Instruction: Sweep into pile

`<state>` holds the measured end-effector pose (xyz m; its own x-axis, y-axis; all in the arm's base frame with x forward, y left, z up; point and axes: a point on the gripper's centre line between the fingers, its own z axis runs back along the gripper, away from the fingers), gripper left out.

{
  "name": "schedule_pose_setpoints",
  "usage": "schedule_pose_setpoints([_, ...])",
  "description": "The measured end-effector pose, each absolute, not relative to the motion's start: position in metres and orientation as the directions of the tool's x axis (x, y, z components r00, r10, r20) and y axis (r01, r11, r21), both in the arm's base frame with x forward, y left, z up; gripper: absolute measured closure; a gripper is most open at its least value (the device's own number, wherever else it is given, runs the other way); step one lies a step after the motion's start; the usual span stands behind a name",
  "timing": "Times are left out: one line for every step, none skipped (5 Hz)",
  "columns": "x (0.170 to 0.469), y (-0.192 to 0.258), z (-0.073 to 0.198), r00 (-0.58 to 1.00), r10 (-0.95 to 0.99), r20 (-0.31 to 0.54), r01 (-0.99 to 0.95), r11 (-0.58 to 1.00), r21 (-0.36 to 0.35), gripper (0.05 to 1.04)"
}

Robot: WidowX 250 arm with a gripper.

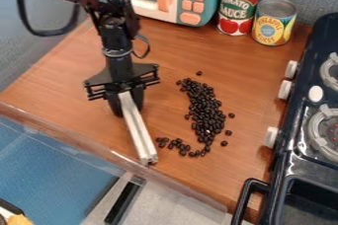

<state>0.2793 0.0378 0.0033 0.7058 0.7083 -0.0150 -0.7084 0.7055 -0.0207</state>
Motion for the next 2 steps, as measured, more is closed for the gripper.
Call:
schedule_pose_setpoints([0.2863, 0.0318, 0.0025, 0.693, 0.721, -0.017, -0.721, 0.693, -0.025, 0.696])
schedule_pose_setpoints([0.2906, 0.0283, 0.0021, 0.684, 0.729, -0.014, -0.729, 0.684, -0.027, 0.696])
